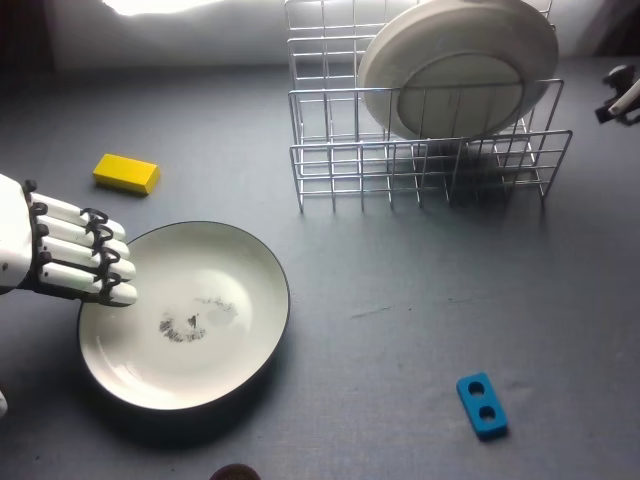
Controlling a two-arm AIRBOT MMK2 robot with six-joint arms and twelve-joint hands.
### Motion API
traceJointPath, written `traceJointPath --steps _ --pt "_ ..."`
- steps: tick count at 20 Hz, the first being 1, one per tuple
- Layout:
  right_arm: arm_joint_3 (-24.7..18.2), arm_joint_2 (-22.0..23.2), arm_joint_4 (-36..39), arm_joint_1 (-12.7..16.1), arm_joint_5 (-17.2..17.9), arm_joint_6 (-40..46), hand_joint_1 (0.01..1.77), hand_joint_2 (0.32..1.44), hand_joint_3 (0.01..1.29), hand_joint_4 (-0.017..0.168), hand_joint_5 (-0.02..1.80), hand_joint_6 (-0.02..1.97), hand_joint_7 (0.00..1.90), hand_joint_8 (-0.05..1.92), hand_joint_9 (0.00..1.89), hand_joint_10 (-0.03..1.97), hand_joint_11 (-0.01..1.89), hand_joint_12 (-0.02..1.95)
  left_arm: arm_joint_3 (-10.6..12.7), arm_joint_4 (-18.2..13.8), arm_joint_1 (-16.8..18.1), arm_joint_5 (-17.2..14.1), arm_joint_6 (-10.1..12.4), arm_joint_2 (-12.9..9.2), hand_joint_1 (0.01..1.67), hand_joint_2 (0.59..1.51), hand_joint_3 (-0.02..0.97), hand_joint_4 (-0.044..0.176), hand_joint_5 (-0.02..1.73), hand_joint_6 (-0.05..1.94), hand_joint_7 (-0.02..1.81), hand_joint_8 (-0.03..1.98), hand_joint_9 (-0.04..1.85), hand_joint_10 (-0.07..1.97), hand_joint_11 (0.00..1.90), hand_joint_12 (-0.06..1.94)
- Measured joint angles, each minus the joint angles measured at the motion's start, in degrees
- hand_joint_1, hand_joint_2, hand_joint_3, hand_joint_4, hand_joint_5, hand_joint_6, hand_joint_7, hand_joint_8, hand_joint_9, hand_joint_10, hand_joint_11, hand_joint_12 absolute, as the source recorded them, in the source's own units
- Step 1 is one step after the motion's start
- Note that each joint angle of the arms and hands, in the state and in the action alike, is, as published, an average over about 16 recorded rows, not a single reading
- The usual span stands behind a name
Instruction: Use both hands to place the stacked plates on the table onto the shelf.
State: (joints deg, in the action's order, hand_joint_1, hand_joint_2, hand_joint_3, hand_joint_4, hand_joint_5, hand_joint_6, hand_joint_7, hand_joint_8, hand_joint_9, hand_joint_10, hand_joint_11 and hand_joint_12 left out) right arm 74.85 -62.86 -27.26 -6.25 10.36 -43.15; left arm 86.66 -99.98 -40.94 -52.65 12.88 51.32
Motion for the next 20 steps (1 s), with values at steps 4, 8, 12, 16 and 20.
traceJointPath --steps 4,8,12,16,20 --pt "-2.87 0.78 11.64 0.05 3.69 -2.01 0.94 0.99 0.02 -0.003 0.3 0.03 0.32 0.02 0.3 0.01 0.11 0.59 0.12 -0.03 -0.41 0.21 -0.01 0.12 0.02 0.959 0.018 0.003 0.02 0.0 0.02 0.0 0.01 0.0 0.01 -0.01" --pt "-6.14 1.01 23.78 -0.39 6.05 -5.09 0.95 0.92 0.02 0.0 0.13 0.03 0.12 0.02 0.11 0.01 0.02 0.3 0.23 -0.04 -0.89 0.39 -0.03 0.26 0.02 0.956 0.018 0.003 0.02 0.0 0.02 0.0 0.0 -0.01 0.01 -0.01" --pt "-8.88 0.15 32.85 -1.03 5.88 -8.78 1.01 0.85 0.02 0.003 0.04 0.03 0.03 0.02 0.03 0.01 0.02 0.05 0.32 -0.02 -1.55 0.6 -0.04 0.51 0.02 0.954 0.018 0.003 0.02 0.0 0.02 0.0 -0.01 -0.02 0.01 -0.01" --pt "-11.0 -1.72 37.77 -1.71 2.94 -12.0 1.09 0.8 0.02 0.004 0.02 0.03 0.02 0.02 0.02 0.01 0.02 0.01 0.43 0.26 -2.66 0.95 0.31 0.82 0.02 0.953 0.018 0.003 0.02 0.01 0.02 0.0 -0.02 -0.03 0.01 -0.01" --pt "-12.5 -4.25 39.28 -2.42 -0.93 -14.02 1.14 0.82 0.02 0.005 0.02 0.03 0.02 0.02 0.02 0.01 0.02 0.01 0.76 1.14 -4.48 1.46 1.25 1.27 0.02 0.955 0.018 0.002 0.01 0.0 0.02 0.0 -0.02 -0.03 0.02 0.0"
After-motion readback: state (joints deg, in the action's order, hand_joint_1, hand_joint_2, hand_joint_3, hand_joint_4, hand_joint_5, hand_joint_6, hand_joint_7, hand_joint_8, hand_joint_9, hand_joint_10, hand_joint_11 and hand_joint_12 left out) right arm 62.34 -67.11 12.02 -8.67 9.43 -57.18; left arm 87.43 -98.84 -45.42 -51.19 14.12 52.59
